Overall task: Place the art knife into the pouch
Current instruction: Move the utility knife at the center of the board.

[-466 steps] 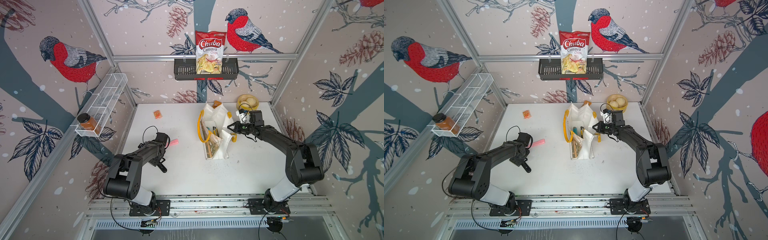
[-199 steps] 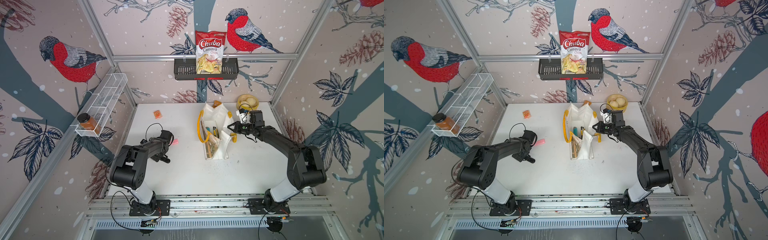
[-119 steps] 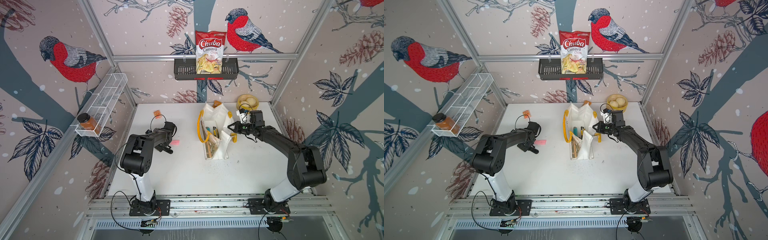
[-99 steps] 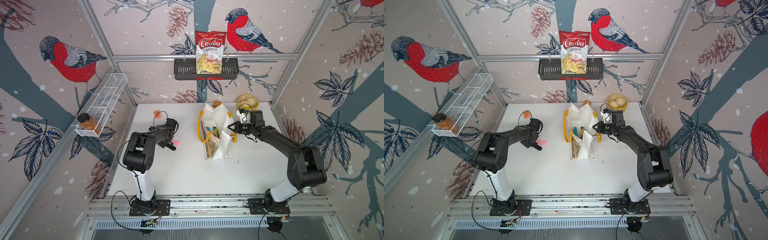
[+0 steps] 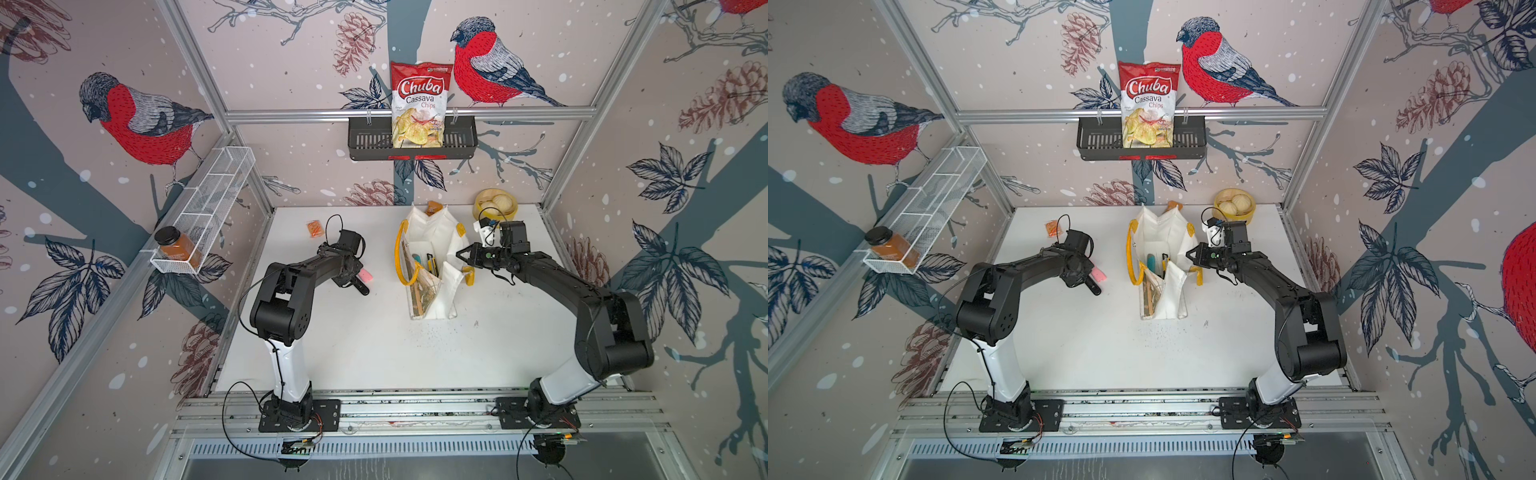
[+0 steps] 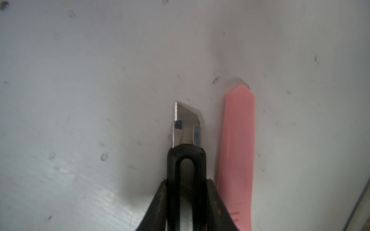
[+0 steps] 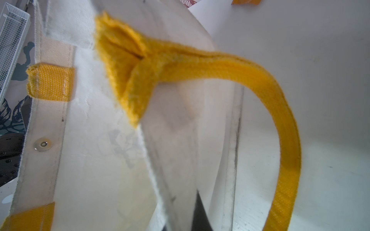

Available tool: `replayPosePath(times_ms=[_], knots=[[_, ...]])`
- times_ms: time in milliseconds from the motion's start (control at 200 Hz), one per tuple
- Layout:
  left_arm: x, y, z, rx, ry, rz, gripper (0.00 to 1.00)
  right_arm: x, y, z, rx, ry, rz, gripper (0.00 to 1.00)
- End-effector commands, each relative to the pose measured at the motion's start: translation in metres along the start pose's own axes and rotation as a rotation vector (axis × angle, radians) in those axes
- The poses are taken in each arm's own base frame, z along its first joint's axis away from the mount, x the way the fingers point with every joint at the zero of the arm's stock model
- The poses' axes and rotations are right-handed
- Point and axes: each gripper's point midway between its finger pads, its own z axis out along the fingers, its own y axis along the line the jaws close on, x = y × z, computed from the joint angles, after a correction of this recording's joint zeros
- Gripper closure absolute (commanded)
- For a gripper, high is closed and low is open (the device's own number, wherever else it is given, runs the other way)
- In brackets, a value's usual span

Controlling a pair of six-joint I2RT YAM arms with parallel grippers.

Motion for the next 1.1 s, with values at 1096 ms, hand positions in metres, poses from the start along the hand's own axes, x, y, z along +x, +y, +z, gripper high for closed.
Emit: replayPosePath(times_ms=[1096], knots=[[-0.058, -0.104, -0.199, 0.181, -0.18, 0.147, 0.71, -0.004, 0.016, 0.012, 0.006, 0.018, -0.029, 1.0]])
